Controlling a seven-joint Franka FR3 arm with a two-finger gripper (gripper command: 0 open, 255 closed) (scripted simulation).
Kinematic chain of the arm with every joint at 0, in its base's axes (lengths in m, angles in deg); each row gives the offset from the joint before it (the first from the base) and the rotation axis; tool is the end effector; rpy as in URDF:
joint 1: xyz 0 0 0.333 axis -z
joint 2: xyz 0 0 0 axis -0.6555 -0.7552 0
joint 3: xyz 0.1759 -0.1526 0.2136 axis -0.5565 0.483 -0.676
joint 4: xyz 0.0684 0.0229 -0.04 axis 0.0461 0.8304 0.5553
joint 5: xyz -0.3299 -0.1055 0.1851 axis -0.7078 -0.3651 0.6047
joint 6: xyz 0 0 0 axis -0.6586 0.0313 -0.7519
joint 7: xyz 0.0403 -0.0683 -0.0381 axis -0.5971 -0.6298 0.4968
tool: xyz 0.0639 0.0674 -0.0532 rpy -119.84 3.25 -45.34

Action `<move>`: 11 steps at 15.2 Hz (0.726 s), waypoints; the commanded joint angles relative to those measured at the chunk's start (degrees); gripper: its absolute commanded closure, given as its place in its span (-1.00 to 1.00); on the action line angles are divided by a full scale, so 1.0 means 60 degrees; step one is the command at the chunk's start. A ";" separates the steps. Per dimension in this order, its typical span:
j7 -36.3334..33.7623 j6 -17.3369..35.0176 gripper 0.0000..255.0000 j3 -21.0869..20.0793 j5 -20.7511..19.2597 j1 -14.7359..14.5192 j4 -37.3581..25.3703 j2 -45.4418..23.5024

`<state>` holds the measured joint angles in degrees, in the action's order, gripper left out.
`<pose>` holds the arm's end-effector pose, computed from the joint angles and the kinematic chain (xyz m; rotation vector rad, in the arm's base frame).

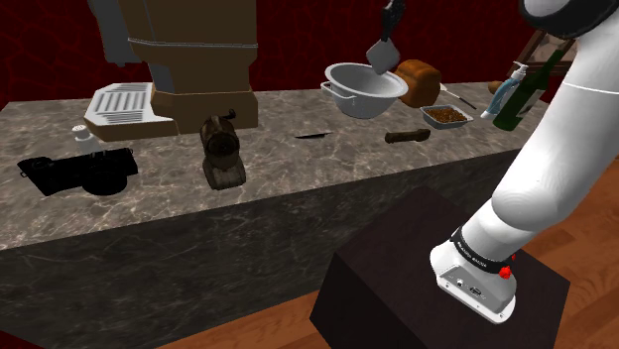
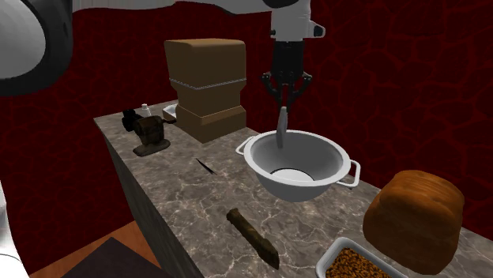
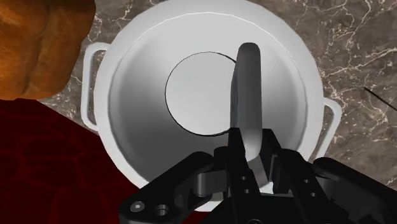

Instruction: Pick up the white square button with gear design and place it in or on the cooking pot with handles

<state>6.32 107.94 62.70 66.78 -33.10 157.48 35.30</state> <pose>0.5815 -0.2096 0.5981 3.1090 0.3041 -0.0147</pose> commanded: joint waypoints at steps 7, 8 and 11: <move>0.0650 -0.0064 1.00 0.0192 0.0303 0.0521 -0.1111 -0.1076; 0.0645 0.0088 1.00 0.0191 0.0291 0.0505 -0.0916 -0.1032; 0.0633 0.0528 1.00 0.0185 0.0264 0.0465 -0.0369 -0.0924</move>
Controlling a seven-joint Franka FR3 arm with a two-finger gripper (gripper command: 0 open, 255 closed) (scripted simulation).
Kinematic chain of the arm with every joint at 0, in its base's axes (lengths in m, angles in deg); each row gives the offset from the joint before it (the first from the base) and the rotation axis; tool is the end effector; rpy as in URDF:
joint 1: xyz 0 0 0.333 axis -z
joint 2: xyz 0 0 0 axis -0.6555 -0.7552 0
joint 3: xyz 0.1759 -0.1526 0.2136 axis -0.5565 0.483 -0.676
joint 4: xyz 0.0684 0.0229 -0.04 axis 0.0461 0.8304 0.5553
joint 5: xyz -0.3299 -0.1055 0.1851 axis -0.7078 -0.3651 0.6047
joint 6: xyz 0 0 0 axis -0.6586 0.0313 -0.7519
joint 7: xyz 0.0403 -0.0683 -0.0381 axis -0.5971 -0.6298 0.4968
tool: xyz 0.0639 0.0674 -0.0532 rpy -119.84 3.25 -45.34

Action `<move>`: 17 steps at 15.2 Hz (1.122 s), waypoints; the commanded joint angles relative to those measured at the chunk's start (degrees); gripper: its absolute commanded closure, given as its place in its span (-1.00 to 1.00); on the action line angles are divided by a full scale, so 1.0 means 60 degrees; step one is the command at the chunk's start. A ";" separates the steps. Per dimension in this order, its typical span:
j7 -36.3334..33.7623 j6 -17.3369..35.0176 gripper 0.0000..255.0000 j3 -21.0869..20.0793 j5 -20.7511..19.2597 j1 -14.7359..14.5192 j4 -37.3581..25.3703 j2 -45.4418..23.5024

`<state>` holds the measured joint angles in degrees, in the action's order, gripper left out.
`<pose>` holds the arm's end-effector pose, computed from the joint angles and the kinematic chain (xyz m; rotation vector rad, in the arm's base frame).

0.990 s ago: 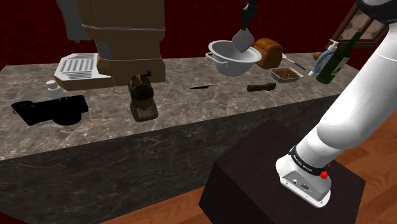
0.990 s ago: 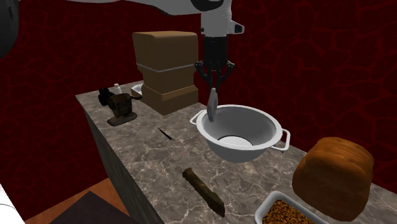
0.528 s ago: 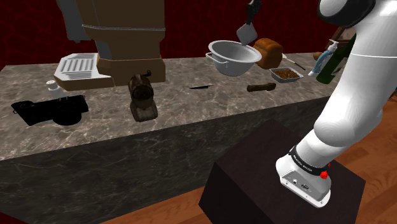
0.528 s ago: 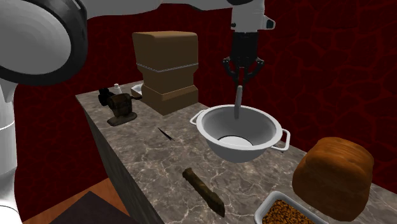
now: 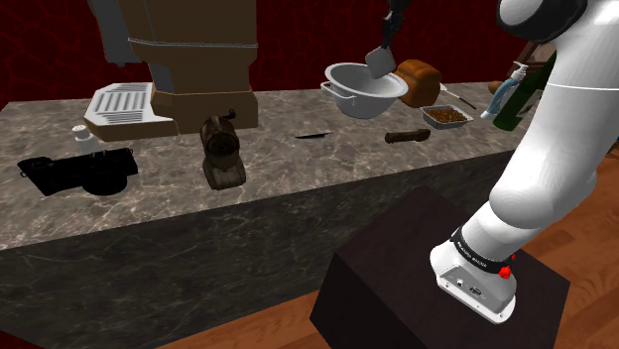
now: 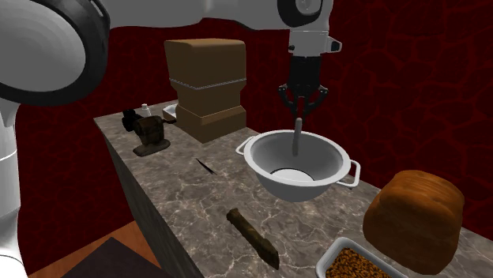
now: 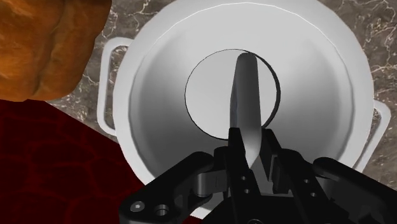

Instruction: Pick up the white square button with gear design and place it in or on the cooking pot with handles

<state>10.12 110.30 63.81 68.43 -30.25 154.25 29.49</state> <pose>0.5986 -0.2509 0.5661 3.1089 0.3066 -0.0165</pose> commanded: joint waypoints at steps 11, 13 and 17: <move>-0.0019 0.1575 1.00 -0.0022 -0.0045 -0.0096 0.1763 0.0199; -0.0019 0.1573 1.00 -0.0022 -0.0044 -0.0095 0.1759 0.0196; -0.0019 0.1573 1.00 -0.0022 -0.0044 -0.0095 0.1758 0.0195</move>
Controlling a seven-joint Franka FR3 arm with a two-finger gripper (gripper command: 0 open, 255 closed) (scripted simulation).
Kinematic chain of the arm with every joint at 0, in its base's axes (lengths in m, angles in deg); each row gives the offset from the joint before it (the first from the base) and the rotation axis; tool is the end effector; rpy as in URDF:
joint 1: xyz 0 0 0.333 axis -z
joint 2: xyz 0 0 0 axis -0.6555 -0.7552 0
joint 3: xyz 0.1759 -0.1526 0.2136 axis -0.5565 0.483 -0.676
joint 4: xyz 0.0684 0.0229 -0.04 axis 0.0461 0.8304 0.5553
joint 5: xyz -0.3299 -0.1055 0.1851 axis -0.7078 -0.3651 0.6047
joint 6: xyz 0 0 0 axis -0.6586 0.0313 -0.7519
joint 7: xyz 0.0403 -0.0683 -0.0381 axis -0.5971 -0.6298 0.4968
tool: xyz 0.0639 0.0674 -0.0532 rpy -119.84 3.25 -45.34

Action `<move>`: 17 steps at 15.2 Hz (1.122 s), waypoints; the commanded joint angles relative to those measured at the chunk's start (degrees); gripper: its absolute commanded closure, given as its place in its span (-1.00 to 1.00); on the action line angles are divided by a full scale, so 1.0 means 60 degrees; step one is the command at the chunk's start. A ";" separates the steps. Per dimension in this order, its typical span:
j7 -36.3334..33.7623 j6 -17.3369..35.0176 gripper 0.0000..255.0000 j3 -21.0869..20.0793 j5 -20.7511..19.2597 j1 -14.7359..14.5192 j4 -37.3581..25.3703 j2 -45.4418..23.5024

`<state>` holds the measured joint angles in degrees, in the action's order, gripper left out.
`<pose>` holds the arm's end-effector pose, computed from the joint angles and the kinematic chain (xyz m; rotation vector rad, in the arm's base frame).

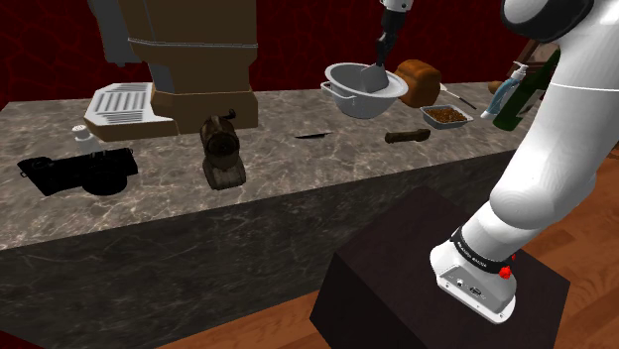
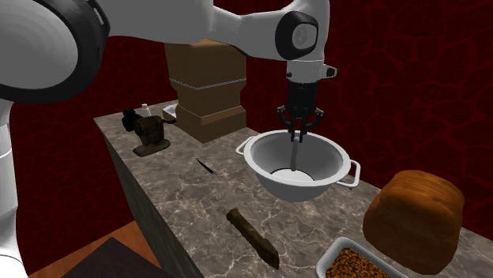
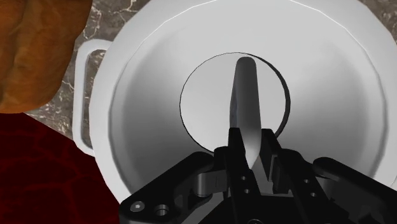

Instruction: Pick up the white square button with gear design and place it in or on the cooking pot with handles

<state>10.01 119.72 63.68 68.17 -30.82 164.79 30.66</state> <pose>0.5982 -0.2510 0.5056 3.1086 0.3067 -0.0158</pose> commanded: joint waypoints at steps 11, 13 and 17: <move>-0.0001 -0.1268 -1.00 0.0015 0.0023 0.0060 -0.1387 -0.0117; -0.0001 -0.1267 -1.00 0.0015 0.0023 0.0060 -0.1384 -0.0115; -0.0001 -0.1268 -1.00 0.0015 0.0023 0.0060 -0.1387 -0.0117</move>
<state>9.99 112.14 63.77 68.31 -30.47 156.50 29.96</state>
